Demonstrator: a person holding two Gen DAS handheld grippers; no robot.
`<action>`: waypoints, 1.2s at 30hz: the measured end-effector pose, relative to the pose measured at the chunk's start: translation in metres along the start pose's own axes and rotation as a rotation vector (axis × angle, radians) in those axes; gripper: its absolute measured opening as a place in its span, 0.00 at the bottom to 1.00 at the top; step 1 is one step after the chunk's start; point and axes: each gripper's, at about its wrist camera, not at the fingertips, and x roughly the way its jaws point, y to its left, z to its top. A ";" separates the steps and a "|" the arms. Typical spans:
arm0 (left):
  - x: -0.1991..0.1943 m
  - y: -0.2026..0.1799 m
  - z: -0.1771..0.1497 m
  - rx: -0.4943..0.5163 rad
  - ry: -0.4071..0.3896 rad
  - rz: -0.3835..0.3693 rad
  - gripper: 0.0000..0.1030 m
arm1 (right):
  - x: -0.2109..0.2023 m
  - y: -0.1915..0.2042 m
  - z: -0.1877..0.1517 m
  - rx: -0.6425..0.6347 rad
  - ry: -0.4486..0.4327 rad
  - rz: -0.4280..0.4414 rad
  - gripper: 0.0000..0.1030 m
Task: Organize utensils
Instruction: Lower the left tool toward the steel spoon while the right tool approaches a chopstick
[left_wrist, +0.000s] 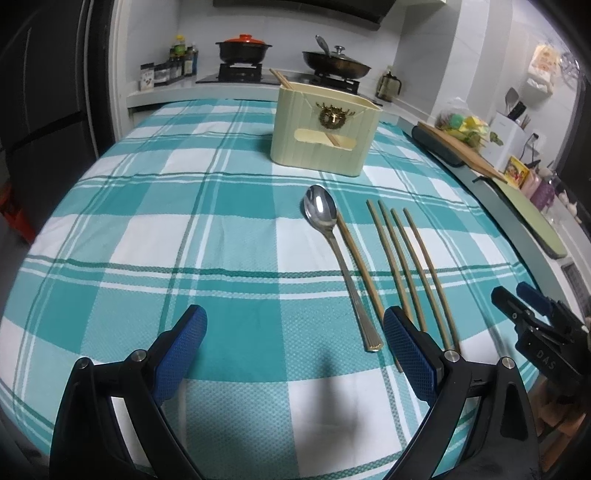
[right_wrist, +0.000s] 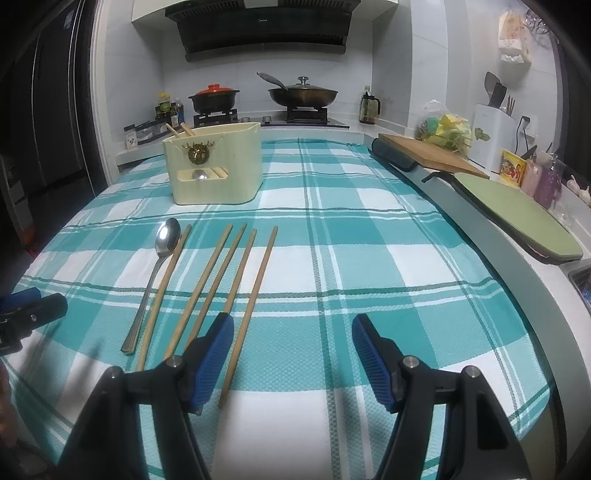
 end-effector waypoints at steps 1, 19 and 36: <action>0.002 0.000 0.002 0.000 0.000 0.000 0.94 | 0.000 0.000 0.000 0.002 -0.001 0.004 0.66; 0.080 -0.009 0.041 0.015 0.053 0.023 0.94 | 0.016 0.001 0.001 0.006 0.037 0.038 0.48; 0.122 -0.015 0.050 0.071 0.118 0.095 0.94 | 0.069 -0.001 0.040 0.029 0.132 0.156 0.33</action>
